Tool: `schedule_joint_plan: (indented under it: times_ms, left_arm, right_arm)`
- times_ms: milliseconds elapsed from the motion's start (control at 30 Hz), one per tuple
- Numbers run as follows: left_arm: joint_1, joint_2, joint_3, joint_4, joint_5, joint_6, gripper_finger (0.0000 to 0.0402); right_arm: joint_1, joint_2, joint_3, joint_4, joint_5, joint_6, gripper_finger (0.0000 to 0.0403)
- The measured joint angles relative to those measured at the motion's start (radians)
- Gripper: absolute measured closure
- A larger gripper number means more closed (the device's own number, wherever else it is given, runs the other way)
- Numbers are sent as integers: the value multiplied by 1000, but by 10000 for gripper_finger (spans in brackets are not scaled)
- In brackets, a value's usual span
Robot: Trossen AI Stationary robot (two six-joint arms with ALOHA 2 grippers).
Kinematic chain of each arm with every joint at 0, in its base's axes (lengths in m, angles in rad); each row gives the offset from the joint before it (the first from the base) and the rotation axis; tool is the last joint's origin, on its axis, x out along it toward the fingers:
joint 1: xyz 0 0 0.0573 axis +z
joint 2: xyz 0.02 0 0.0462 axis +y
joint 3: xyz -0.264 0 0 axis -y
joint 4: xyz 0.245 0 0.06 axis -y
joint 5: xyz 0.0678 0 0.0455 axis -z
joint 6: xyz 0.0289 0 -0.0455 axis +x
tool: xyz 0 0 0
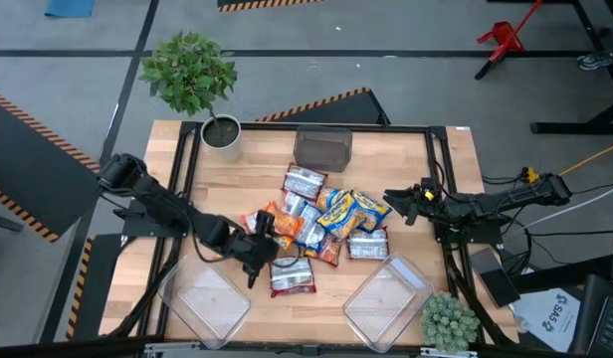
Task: Sort Maruchan noodles
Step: Put the orange noodle pack into the black bin
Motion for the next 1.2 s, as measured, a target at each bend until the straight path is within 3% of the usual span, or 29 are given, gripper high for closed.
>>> schedule_joint_plan:
  times_ms: [233,500,633,933,1200]
  left_arm:
    - [-17,74,0,7,-151,-25,176]
    - [26,117,0,19,-129,-28,187]
    - [33,117,0,23,-144,-52,223]
    - [34,117,0,23,-107,-150,372]
    - [30,112,64,-24,-77,-203,376]
  right_arm:
    - [0,0,0,-43,0,52,210]
    - [0,0,0,-55,-11,64,210]
    - [0,0,0,-56,-12,64,210]
    - [0,0,0,-57,-11,64,210]
    - [0,0,0,-58,-12,64,210]
